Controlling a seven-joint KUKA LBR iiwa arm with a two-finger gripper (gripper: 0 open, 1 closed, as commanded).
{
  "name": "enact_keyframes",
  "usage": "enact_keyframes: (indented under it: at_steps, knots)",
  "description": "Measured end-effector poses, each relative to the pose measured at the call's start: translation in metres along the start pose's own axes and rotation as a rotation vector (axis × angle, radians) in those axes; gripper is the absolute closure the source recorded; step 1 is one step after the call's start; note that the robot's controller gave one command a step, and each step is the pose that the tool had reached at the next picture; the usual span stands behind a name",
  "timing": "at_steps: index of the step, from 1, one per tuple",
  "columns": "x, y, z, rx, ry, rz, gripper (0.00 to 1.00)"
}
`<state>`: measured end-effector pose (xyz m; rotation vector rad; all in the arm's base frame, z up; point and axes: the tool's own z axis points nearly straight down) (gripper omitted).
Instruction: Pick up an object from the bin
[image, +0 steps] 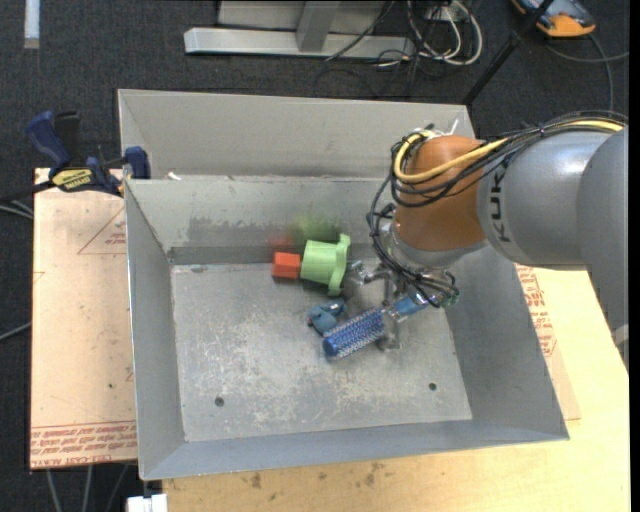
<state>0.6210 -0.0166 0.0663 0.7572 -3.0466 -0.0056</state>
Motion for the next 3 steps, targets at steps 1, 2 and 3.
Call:
enact_keyframes:
  at_steps: [1,2,3]
  knots:
    - [0.0,-0.001,-0.003,0.002,-0.001,0.0,1.0]
    - [0.008,-0.016,-0.003,0.0,-0.003,0.061,1.0]
    - [0.01,-0.022,-0.226,0.009,-0.012,0.044,1.0]
